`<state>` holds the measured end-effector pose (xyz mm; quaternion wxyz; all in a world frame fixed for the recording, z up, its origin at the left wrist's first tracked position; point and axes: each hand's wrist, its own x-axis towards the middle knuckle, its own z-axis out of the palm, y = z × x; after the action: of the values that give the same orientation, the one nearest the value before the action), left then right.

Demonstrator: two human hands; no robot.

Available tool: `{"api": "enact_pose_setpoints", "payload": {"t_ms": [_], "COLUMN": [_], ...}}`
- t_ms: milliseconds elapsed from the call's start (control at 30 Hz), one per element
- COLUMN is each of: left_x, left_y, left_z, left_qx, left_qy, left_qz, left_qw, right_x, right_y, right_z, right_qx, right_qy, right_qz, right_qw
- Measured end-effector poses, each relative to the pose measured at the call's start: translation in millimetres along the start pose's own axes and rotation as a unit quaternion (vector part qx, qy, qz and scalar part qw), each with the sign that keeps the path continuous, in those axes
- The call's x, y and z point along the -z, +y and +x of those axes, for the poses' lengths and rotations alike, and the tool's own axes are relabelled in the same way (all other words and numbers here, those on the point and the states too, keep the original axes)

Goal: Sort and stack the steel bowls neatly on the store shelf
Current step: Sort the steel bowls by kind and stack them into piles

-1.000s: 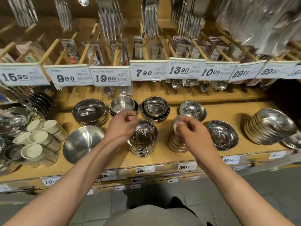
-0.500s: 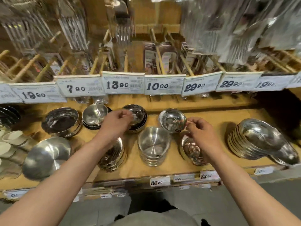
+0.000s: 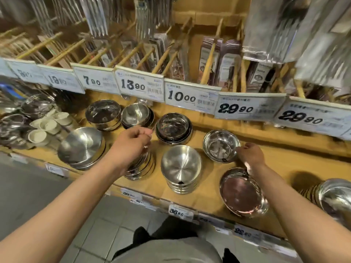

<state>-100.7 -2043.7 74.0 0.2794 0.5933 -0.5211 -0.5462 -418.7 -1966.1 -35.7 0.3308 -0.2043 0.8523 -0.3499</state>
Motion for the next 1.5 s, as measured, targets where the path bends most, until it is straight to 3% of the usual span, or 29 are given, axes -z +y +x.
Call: {"api": "enact_pose_setpoints", "payload": {"t_ms": [200, 500, 733, 933, 1033, 1200, 1500], "left_x": [11.3, -8.0, -20.4, -16.6, -11.2, -8.2, -13.2], "left_y": [-3.9, 6.2, 21.1, 16.6, 14.0, 1.4, -18.7], "left_z": [-3.7, 22.7, 68.4, 119.7, 139.4, 158.2, 173.2], "left_qx": [0.015, 0.014, 0.006, -0.006, -0.054, -0.046, -0.095], "left_qy": [0.055, 0.014, -0.027, -0.065, -0.095, -0.2, -0.174], "left_qz": [0.014, -0.004, 0.08, 0.247, 0.277, 0.373, 0.413], "left_qw": [0.998, 1.0, 0.996, 0.967, 0.955, 0.905, 0.889], "right_x": [-10.4, 2.5, 26.0, 32.0, 27.4, 12.9, -15.1], "right_y": [-6.2, -15.4, -13.2, -9.2, -7.9, -6.9, 9.0], "right_z": [22.1, 3.2, -48.8, -84.3, -96.5, -115.0, -148.3], "right_qx": [-0.016, -0.008, 0.006, -0.027, -0.045, -0.05, -0.02], "right_qy": [-0.068, -0.062, -0.065, -0.014, 0.027, 0.085, 0.144], "right_qz": [-0.076, 0.108, 0.228, 0.275, 0.317, 0.379, 0.4], "right_qw": [0.995, 0.992, 0.971, 0.961, 0.947, 0.92, 0.905]}}
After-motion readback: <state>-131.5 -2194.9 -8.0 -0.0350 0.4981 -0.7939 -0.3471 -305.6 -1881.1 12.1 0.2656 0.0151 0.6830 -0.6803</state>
